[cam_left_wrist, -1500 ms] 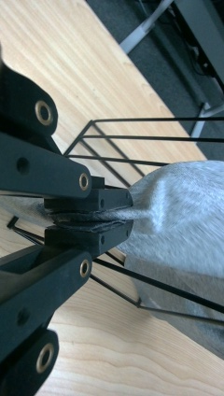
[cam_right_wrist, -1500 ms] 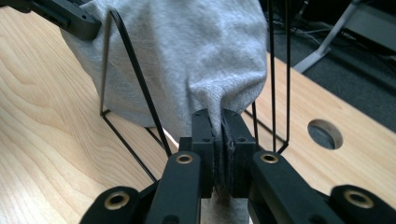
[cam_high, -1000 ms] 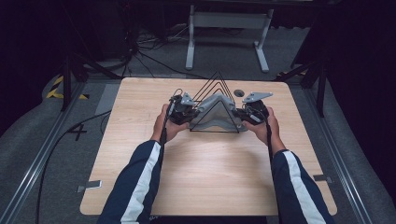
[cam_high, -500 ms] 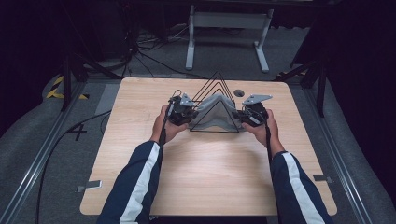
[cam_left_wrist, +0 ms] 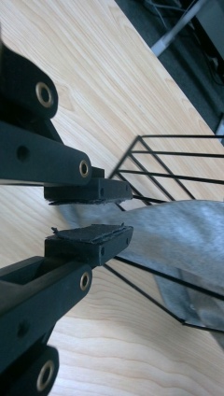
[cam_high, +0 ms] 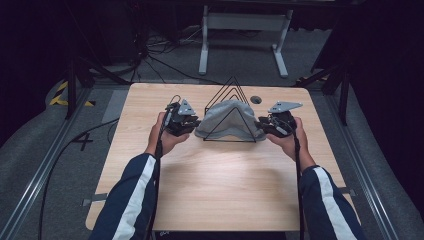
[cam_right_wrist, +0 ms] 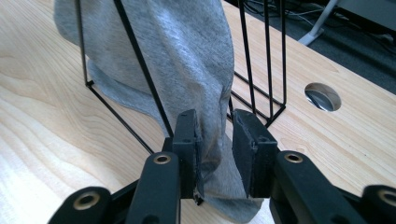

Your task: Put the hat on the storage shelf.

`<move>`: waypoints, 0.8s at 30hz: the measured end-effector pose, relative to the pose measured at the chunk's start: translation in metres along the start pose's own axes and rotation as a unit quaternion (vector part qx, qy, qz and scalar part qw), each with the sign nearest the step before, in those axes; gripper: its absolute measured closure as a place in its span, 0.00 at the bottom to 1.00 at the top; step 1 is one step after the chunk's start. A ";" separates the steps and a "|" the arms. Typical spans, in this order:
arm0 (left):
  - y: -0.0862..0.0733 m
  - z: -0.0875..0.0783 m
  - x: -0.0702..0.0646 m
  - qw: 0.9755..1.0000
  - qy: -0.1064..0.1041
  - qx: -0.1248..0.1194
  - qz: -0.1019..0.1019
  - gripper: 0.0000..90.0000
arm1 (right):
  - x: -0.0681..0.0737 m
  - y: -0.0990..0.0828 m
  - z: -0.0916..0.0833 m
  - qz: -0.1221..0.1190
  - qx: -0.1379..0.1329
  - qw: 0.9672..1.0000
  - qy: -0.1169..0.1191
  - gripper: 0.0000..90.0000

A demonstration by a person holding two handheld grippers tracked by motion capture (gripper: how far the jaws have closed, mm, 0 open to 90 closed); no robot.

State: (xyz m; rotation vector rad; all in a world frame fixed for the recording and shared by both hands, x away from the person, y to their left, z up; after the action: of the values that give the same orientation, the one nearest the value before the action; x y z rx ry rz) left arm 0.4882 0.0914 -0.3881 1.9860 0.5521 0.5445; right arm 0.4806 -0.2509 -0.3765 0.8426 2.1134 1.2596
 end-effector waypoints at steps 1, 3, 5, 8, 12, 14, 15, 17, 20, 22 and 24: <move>0.000 0.000 0.000 1.000 0.000 0.000 0.000 0.85 | 0.000 0.000 -0.002 -0.003 -0.001 1.000 -0.001 0.79; -0.003 -0.008 -0.001 1.000 -0.002 0.004 0.007 0.85 | 0.000 0.000 -0.006 -0.004 0.004 1.000 -0.002 0.79; -0.004 -0.012 -0.001 1.000 -0.003 0.004 0.006 0.85 | 0.000 0.000 -0.007 -0.008 0.004 1.000 -0.002 0.78; -0.008 -0.020 0.000 1.000 -0.002 0.008 0.012 0.84 | 0.000 -0.001 -0.015 -0.009 0.004 1.000 -0.002 0.78; -0.013 -0.029 -0.001 1.000 -0.001 0.018 0.018 0.83 | 0.000 -0.004 -0.023 -0.008 0.004 1.000 -0.005 0.77; -0.016 -0.034 -0.001 0.999 -0.003 0.026 0.023 0.82 | -0.001 -0.006 -0.027 -0.011 0.006 1.000 -0.007 0.77; -0.017 -0.037 -0.002 0.999 -0.002 0.028 0.026 0.81 | -0.001 -0.007 -0.029 -0.012 0.009 1.000 -0.008 0.76; -0.019 -0.040 -0.002 0.999 -0.002 0.030 0.028 0.80 | -0.001 -0.008 -0.032 -0.012 0.008 1.000 -0.007 0.75; -0.024 -0.048 -0.004 0.999 -0.006 0.039 0.033 0.79 | -0.002 -0.012 -0.040 -0.014 0.008 1.000 -0.010 0.73; -0.027 -0.052 -0.005 0.998 -0.009 0.043 0.037 0.76 | -0.002 -0.013 -0.045 -0.016 0.007 1.000 -0.011 0.70; -0.032 -0.058 -0.008 0.998 -0.014 0.045 0.041 0.74 | -0.001 -0.017 -0.051 -0.020 0.012 1.000 -0.010 0.68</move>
State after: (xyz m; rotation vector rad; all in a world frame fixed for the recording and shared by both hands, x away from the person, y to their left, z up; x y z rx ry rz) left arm 0.4429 0.1406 -0.3929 2.1071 0.4865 0.5502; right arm 0.4412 -0.2868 -0.3698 0.8147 2.1233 1.2028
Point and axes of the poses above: each handheld gripper's, and its own axes: z roughly forward along the jaws, y roughly out of its top, x roughly to its left, the point moved 1 cm from there along z, roughly forward along the jaws, and after that the axes turned 13 degrees about -x, right-handed, at the moved point
